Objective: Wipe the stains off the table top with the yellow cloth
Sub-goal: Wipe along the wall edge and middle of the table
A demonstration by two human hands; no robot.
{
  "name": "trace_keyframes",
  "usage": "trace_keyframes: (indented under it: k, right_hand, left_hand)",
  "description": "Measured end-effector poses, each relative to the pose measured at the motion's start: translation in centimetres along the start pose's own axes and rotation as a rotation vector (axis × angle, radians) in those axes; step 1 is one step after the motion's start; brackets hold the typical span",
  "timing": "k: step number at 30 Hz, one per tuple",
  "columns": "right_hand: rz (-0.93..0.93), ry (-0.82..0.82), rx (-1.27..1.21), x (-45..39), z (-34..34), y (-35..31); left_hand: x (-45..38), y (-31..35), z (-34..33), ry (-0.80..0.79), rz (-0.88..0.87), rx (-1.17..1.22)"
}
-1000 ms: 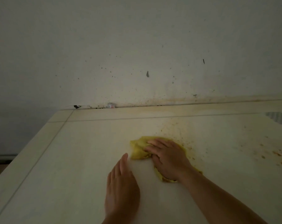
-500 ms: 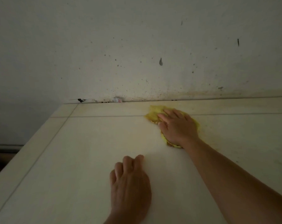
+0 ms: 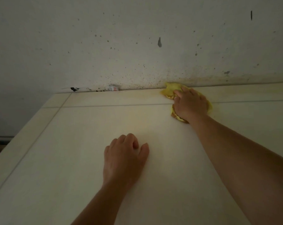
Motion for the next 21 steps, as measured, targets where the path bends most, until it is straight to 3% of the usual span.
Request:
trace_keyframes:
  k: [6, 12, 21]
  right_hand:
    - [0.144, 0.016, -0.040, 2.0, 3.2, 6.3]
    - [0.044, -0.068, 0.100, 6.0, 4.7, 10.1]
    - [0.311, -0.167, -0.257, 15.3, 8.0, 7.6]
  left_hand:
    - [0.0, 0.2, 0.2, 0.008, 0.003, -0.004]
    - [0.7, 1.0, 0.6, 0.018, -0.028, -0.051]
    - [2.7, 2.8, 1.8, -0.119, -0.075, -0.262]
Point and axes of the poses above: each hand's wrist, its own x-axis away from the middle knuckle, its own z-axis out of the back of the hand, y = z × x, the point moved 7 cm from there along -x, towards the middle knuckle, and after that the axes turned 12 degrees about y, right-handed, at the moved point
